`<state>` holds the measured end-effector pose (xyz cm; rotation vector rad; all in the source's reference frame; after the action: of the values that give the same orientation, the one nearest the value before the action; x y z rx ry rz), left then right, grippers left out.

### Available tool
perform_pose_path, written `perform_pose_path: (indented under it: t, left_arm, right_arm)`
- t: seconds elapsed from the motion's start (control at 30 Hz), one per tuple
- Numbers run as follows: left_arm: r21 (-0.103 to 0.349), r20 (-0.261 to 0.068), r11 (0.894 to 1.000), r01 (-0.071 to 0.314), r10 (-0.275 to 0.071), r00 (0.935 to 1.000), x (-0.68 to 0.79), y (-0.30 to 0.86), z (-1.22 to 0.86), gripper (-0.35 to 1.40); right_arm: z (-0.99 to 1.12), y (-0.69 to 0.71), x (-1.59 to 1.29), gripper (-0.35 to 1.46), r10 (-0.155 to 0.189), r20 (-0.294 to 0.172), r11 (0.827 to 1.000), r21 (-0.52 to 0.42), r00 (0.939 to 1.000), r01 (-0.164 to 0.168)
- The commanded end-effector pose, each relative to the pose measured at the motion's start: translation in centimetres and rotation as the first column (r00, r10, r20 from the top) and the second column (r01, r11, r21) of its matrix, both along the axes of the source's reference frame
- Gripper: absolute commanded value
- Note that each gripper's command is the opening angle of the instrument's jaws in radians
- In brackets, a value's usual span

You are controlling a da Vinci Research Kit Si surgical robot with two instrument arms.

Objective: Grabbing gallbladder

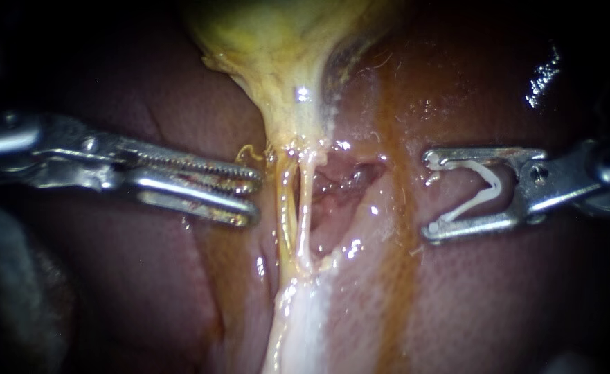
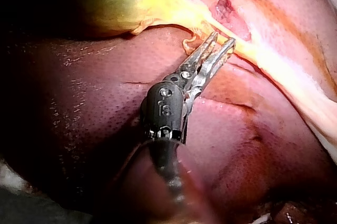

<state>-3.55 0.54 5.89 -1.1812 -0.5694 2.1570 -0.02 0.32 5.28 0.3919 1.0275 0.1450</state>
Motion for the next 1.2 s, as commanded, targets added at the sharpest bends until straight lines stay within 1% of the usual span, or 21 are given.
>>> perform_pose_path:
  t: [0.03,0.2,0.27,0.4,0.57,0.7,0.73,0.9,0.97,1.0,1.07,1.2]
  left_arm:
    - [0.000,0.001,1.000,0.000,0.000,1.0000,0.00,0.00,0.00,0.22]
    - [0.000,0.001,1.000,0.001,-0.001,1.0000,-0.01,0.03,0.01,0.34]
    - [-0.001,-0.001,1.000,0.004,-0.004,1.0000,-0.02,0.05,0.04,0.39]
    - [-0.005,-0.007,1.000,0.012,-0.012,0.9999,-0.03,0.12,0.11,0.42]
    - [0.022,-0.015,0.999,0.038,-0.038,0.9992,-0.05,0.24,0.24,0.44]
    - [0.045,-0.025,0.997,0.067,-0.066,0.9975,-0.08,0.30,0.34,0.46]
    - [0.043,-0.027,0.997,0.070,-0.068,0.9973,-0.09,0.31,0.37,0.46]
    - [0.081,-0.036,0.992,0.101,-0.098,0.9945,-0.12,0.28,0.47,0.46]
    - [0.103,-0.041,0.988,0.118,-0.115,0.9925,-0.13,0.26,0.51,0.46]
    - [0.099,-0.043,0.988,0.122,-0.118,0.9921,-0.14,0.24,0.53,0.46]
    - [0.114,-0.045,0.985,0.129,-0.124,0.9912,-0.16,0.21,0.56,0.46]
    - [0.133,-0.048,0.983,0.127,-0.122,0.9914,-0.18,0.17,0.61,0.40]
  right_arm:
    - [0.00,0.00,0.00,0.50,0.000,0.000,1.000,0.000,1.0000,0.000]
    - [0.00,0.00,0.00,0.50,0.000,0.000,1.000,0.000,1.0000,0.000]
    - [0.00,0.00,0.00,0.50,0.000,0.000,1.000,0.000,1.0000,0.000]
    - [0.00,0.00,0.00,0.50,-0.002,0.002,1.000,0.000,1.0000,0.002]
    - [0.00,0.00,0.00,0.50,-0.002,0.002,1.000,0.000,1.0000,0.002]
    - [0.00,0.00,0.00,0.50,-0.002,0.002,1.000,0.000,1.0000,0.002]
    - [0.00,0.00,0.00,0.50,-0.002,0.002,1.000,0.000,1.0000,0.002]
    - [-0.01,-0.01,0.00,0.50,-0.002,0.002,1.000,0.000,1.0000,0.002]
    - [-0.01,-0.01,0.00,0.50,-0.002,0.002,1.000,0.000,1.0000,0.002]
    - [-0.01,-0.01,0.00,0.50,-0.002,0.002,1.000,0.000,1.0000,0.002]
    - [0.00,0.00,0.00,0.50,-0.002,0.002,1.000,0.000,1.0000,0.002]
    - [-0.01,0.00,0.00,0.50,-0.002,0.002,1.000,0.000,1.0000,0.002]
